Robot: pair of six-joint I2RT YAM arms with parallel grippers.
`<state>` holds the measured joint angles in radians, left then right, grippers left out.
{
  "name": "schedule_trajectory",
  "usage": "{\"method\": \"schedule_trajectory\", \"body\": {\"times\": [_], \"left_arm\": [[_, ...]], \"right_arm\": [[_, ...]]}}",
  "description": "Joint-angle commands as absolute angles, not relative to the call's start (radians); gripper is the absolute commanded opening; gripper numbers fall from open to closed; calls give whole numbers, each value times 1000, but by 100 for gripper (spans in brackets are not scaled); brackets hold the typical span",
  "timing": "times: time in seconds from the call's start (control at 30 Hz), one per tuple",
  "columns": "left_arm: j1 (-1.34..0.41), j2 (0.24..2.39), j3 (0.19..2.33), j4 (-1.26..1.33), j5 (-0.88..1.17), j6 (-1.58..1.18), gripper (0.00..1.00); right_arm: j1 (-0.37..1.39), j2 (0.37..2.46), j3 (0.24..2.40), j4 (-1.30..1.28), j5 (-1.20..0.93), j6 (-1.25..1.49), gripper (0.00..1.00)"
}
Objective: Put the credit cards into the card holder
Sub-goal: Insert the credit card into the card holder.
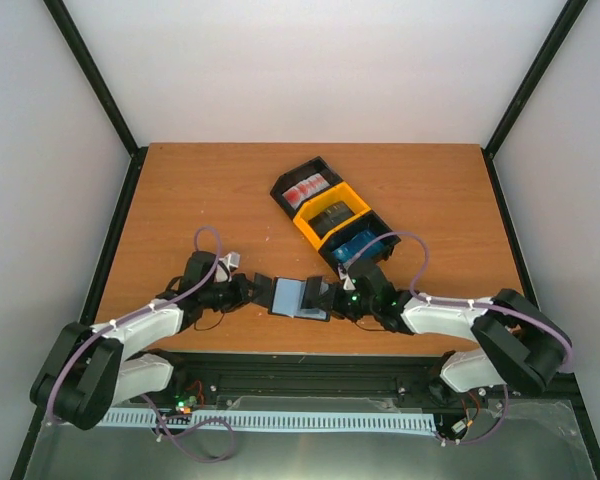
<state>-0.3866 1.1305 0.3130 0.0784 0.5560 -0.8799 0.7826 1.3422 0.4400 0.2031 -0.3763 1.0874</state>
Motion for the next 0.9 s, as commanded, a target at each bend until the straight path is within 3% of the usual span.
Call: {"method": "schedule_trajectory", "body": {"times": [0.0, 0.47, 0.87], "left_arm": [[-394, 1167, 325, 158, 558, -857, 1], [-394, 1255, 253, 276, 550, -811, 1], [-394, 1295, 252, 269, 563, -786, 1]], "right_arm": [[808, 1403, 431, 401, -349, 1132, 3], [819, 1523, 342, 615, -366, 1191, 3], [821, 1527, 350, 579, -455, 1230, 3]]}}
